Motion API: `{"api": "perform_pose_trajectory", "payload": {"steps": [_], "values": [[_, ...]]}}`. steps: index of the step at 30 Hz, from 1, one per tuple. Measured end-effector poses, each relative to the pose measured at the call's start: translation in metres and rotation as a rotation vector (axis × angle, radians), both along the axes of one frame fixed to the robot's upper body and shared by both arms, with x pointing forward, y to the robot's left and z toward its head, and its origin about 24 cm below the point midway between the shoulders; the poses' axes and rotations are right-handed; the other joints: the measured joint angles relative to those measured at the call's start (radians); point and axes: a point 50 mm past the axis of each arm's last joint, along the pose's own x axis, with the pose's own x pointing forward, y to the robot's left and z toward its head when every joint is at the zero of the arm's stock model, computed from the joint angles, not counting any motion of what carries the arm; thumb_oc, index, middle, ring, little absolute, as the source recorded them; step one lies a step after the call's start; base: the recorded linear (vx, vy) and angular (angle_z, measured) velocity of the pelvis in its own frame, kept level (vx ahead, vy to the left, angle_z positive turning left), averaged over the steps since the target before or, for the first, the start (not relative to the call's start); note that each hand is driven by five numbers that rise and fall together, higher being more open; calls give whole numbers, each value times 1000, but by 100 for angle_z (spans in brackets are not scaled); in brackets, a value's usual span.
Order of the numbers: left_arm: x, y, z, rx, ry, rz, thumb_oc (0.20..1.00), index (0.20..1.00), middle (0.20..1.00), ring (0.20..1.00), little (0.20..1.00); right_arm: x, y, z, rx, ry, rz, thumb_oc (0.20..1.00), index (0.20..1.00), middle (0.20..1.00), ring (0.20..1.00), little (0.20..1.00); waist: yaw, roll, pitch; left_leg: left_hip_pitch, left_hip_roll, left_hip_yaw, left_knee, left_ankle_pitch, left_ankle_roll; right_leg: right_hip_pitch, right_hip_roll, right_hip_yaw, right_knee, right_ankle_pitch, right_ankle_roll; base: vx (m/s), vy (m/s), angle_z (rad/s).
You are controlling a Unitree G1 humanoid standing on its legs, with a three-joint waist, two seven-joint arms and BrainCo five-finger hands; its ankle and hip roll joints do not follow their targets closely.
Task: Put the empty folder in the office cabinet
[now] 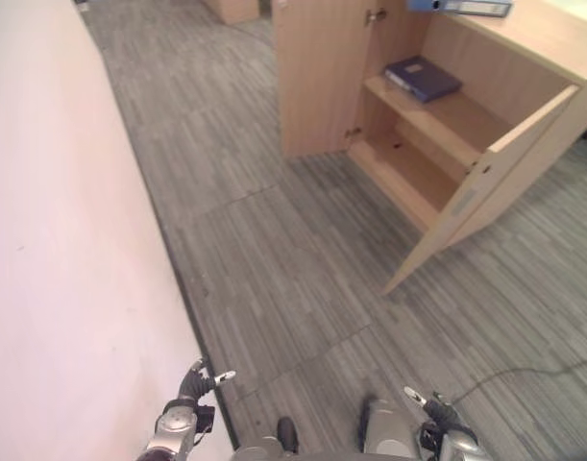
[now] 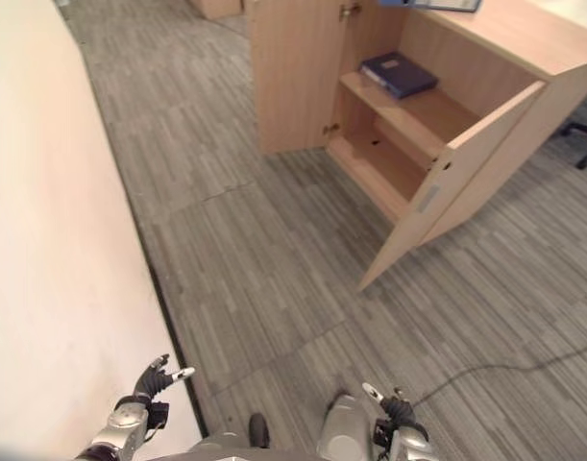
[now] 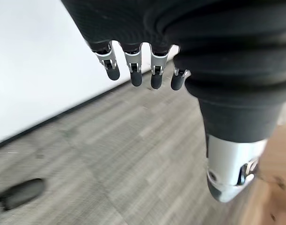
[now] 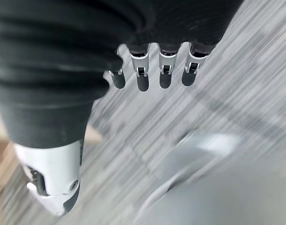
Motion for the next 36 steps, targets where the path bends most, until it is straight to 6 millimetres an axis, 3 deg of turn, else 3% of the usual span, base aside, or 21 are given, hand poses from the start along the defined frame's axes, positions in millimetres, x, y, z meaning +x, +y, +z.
{"api": "perform_pose_trajectory", "payload": {"steps": [1,2,4,5,6,9,11,12,14,15,19,22,23,24,26,28,32,33,34,35,36], "values": [[1,0,1,-3,-4,-5,1000,1000,1000,1000,1000,-13,-1,-3,2,42,-14,1000,1000,1000,1000,1000,-17,-4,0,13,1,6,0,-13,-9,-5,-2,-34,-4,7,-12,337,-63,-39],[-9,0,-2,-4,16,-12,1000,1000,1000,1000,1000,-33,-2,-6,3,85,-52,1000,1000,1000,1000,1000,-22,-16,-9,59,12,50,1,-43,-39,12,-16,-167,-12,8,-37,264,-72,-61],[-25,-2,-9,-4,64,-25,1000,1000,1000,1000,1000,-49,-4,-7,-6,121,-60,1000,1000,1000,1000,1000,-36,-13,-16,125,29,103,6,-82,-80,44,8,-187,-3,20,-83,233,-75,-89],[-31,-3,-12,3,91,-51,1000,1000,1000,1000,1000,-57,-3,-8,0,145,-63,1000,1000,1000,1000,1000,-44,-13,-19,149,35,129,27,-84,-83,66,36,-169,-13,36,-194,266,-49,-83],[-33,-8,-14,-9,101,-66,1000,1000,1000,1000,1000,-65,-4,-8,-3,164,-67,1000,1000,1000,1000,1000,-66,0,-24,158,57,128,57,-85,-83,90,76,-143,-40,27,-225,237,-39,-85],[-32,-26,-19,-52,110,-78,1000,1000,1000,1000,1000,-89,-10,-8,-23,237,-86,1000,1000,1000,1000,1000,-105,61,-52,134,120,139,277,-86,-95,208,180,-60,-189,35,-258,190,-56,-91],[-27,-39,-20,-90,92,-80,1000,1000,1000,1000,1000,-100,-18,-6,-44,270,-87,1000,1000,1000,1000,1000,-141,111,-76,97,155,136,366,-113,-160,254,209,-18,-237,35,-298,218,-213,-83],[-19,-43,-16,-105,49,-71,1000,1000,1000,1000,1000,-97,-21,-5,-52,265,-80,1000,1000,1000,1000,1000,-161,137,-76,41,184,133,476,-33,-234,281,228,24,-254,29,-315,183,-223,-96],[-11,-40,-10,-111,0,-50,1000,1000,1000,1000,1000,-89,-16,-6,-33,247,-67,1000,1000,1000,1000,1000,-155,130,-72,-39,219,124,682,39,-268,295,236,80,-265,29,-327,193,-105,-113],[-4,-34,-7,-93,-19,-36,1000,1000,1000,1000,1000,-74,-9,-9,-14,219,-50,1000,1000,1000,1000,1000,-142,84,-44,-128,268,146,889,69,-244,342,235,160,-291,36,-329,186,32,-131],[-6,-29,-8,-73,-3,-16,1000,1000,1000,1000,1000,-46,-4,-8,-11,153,-36,1000,1000,1000,1000,1000,-149,11,-4,-202,289,104,756,79,-253,395,217,237,-322,39,-321,140,175,-93],[-6,-29,-8,-86,-12,10,1000,1000,1000,1000,1000,-37,-20,-2,-56,119,-50,1000,1000,1000,1000,1000,-158,26,8,-174,324,12,281,105,-294,445,235,366,-361,37,-276,349,447,-106],[-9,-29,-10,-86,-1,11,1000,1000,1000,1000,1000,-31,-25,1,-71,103,-46,1000,1000,1000,1000,1000,-150,43,12,-145,303,-44,151,104,-292,455,238,406,-365,34,-266,403,451,-137],[-11,-31,-11,-86,6,1,1000,1000,1000,1000,1000,-22,-36,6,-103,86,-55,1000,1000,1000,1000,1000,-117,56,15,-118,221,-248,-18,107,-259,451,212,493,-373,21,-230,209,228,-164],[-8,-34,-11,-91,5,11,1000,1000,1000,1000,1000,-10,-47,13,-134,44,-82,1000,1000,1000,1000,1000,-74,96,34,-156,208,-369,-15,146,-262,442,185,561,-377,26,-224,152,206,-153],[-9,-40,-13,-104,9,13,1000,1000,1000,1000,1000,-16,-52,14,-148,43,-86,1000,1000,1000,1000,1000,-90,125,27,-232,232,-351,61,206,-259,454,146,556,-379,1,-188,166,264,-35],[-11,-37,-14,-90,13,23,1000,1000,1000,1000,1000,-26,-42,8,-118,71,-91,1000,1000,1000,1000,1000,-84,108,11,-272,268,-334,140,219,-233,465,41,598,-363,-55,-74,120,294,-28],[-10,-44,-13,-98,4,8,1000,1000,1000,1000,1000,-39,-48,9,-126,93,-120,1000,1000,1000,1000,1000,-95,105,16,-264,264,-335,179,181,-264,457,-13,607,-319,-88,-12,208,550,-11],[-6,-43,-12,-94,-5,2,1000,1000,1000,1000,1000,-39,-47,9,-120,89,-135,1000,1000,1000,1000,1000,-92,106,15,-261,236,-325,185,120,-289,447,-36,603,-285,-94,-2,269,722,-30],[-1,-24,-7,-45,-10,26,1000,1000,1000,1000,1000,-42,-25,-1,-59,104,-136,1000,1000,1000,1000,1000,-61,19,22,-268,167,-276,224,60,-233,373,-101,575,-183,-12,6,267,724,-38],[-6,-18,-9,-36,5,54,1000,1000,1000,1000,1000,-44,-19,-3,-48,122,-130,1000,1000,1000,1000,1000,-58,5,18,-270,155,-269,252,36,-222,374,-104,586,-180,23,4,200,605,-42]]}}
